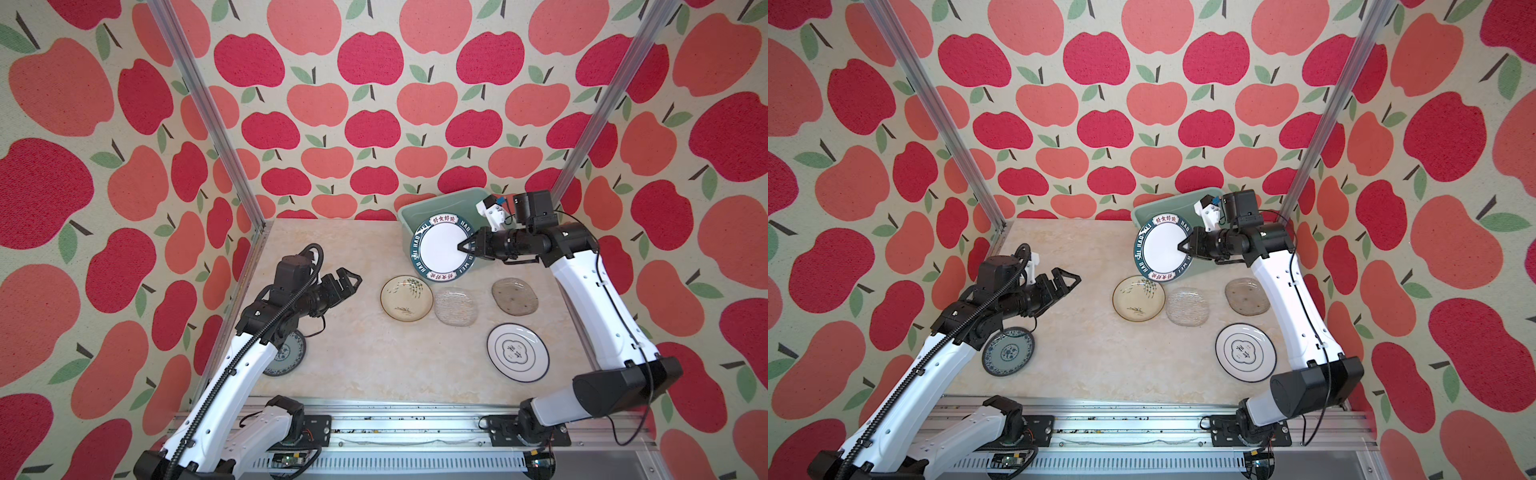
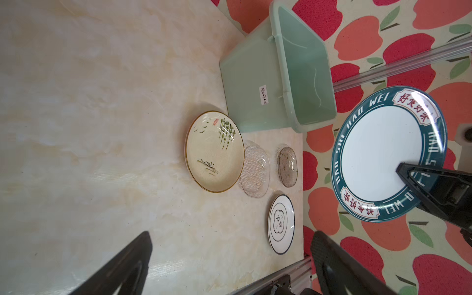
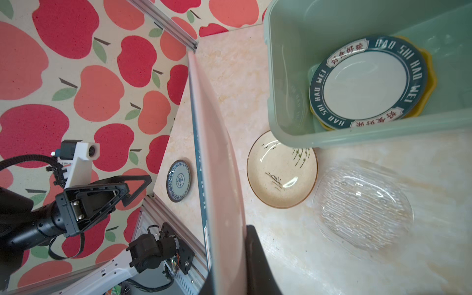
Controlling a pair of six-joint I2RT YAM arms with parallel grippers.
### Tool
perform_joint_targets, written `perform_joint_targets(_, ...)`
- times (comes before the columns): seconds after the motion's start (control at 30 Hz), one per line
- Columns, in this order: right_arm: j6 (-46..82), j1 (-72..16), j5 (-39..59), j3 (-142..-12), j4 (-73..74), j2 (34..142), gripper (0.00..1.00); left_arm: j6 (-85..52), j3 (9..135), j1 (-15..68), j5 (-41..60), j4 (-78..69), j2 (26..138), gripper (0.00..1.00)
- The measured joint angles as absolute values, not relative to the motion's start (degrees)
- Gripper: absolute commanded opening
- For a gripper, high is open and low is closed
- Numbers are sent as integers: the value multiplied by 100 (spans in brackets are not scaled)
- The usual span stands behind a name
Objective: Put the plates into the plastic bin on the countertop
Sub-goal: 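Carry the plate to the bin with the right gripper while the left withdraws, then lower the plate into the bin and open the right gripper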
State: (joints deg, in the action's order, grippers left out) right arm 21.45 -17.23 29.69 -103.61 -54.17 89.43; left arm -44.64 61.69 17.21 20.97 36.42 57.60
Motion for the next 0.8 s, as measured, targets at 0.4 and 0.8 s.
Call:
perform_joint_targets(0.4, 2198, -1149, 2873, -12464, -5107, 11640, 0, -4099, 6873, 1542, 2464, 3538, 7159, 99)
perform_joint_targets(0.8, 1804, -1009, 2502, -13900, -5282, 13220, 0, -4099, 7096, 1544, 2576, 3133, 8121, 99)
